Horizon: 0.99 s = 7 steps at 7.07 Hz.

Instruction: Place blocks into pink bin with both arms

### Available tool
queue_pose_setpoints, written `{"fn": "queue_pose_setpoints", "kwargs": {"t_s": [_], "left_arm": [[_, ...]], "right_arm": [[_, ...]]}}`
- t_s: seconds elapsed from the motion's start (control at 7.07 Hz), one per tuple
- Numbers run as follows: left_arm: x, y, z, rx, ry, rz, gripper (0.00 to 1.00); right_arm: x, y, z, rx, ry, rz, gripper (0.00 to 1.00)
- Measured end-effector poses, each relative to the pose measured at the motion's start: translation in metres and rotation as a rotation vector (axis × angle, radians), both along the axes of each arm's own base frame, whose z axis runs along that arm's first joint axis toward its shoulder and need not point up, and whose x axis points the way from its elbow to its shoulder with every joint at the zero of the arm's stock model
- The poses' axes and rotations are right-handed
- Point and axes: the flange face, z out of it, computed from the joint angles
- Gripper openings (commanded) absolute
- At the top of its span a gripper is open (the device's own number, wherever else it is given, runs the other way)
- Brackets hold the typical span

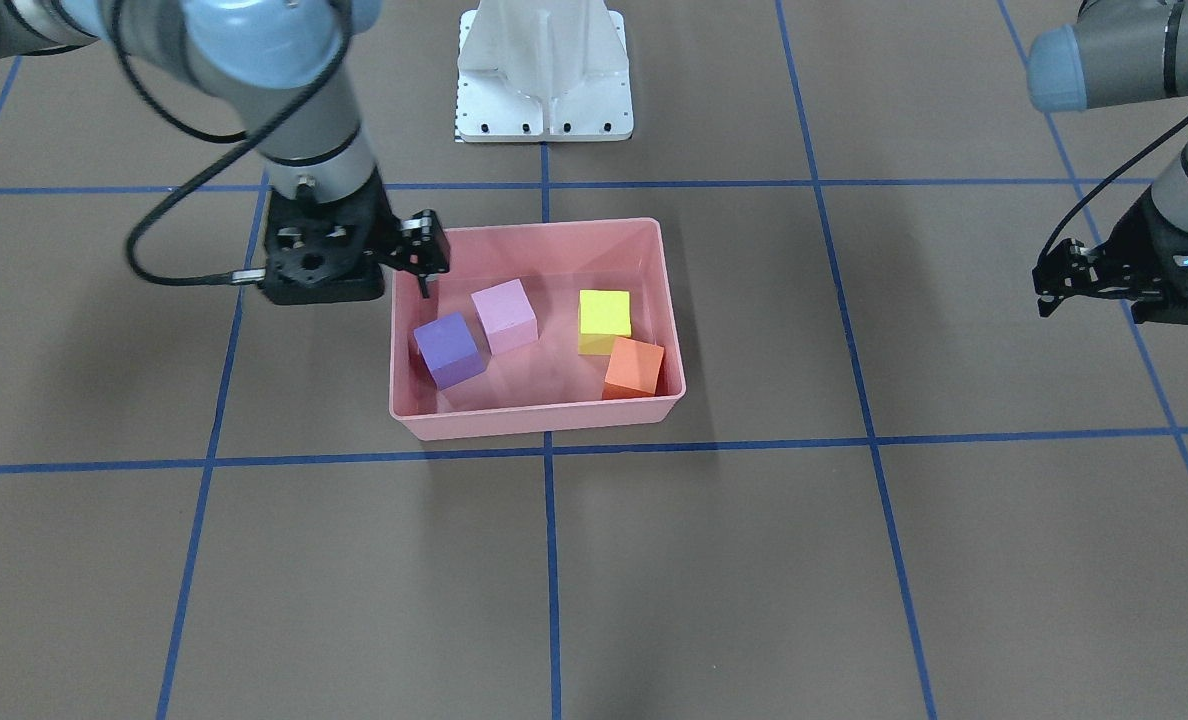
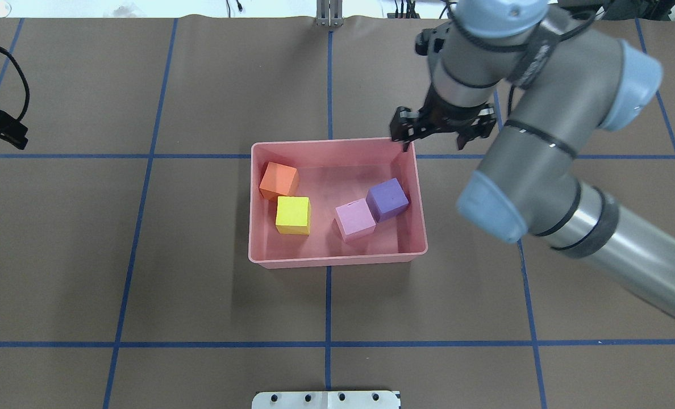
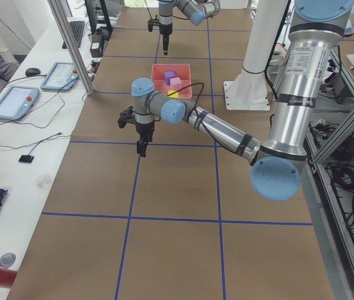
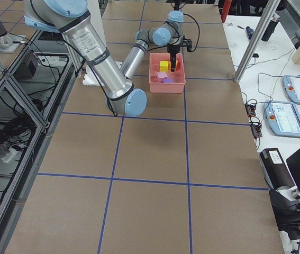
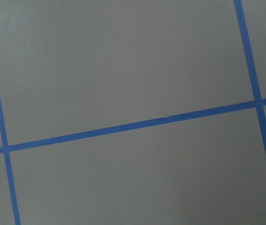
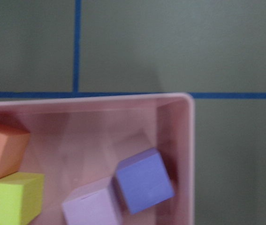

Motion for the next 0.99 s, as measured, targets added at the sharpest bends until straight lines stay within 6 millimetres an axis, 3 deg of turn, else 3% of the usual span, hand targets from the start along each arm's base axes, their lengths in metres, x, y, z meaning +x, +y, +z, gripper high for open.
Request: {"fn": "queue_pose_setpoints", "kwargs": {"t_s": [0.28, 0.57, 0.85, 0.99], "left_arm": [[-0.073, -0.007, 0.019, 0.028, -0.023, 0.055, 1.00], [-0.144, -0.011, 0.072, 0.018, -0.030, 0.119, 1.00], [-0.194, -0.001, 0.132, 0.017, 0.011, 0.151, 1.00], [-0.209, 0.015, 0.159, 0.044, 0.016, 0.159, 1.00]], "right_arm": [[0.132, -0.046, 0.098, 0.069, 0.000, -0.119, 1.00], [0.243, -0.067, 0.209, 0.101, 0.012, -0.209, 1.00], [0.321, -0.055, 0.306, 0.038, -0.001, -0.209, 1.00], [0.339, -0.047, 0.340, 0.010, 0.000, -0.192, 1.00]]}}
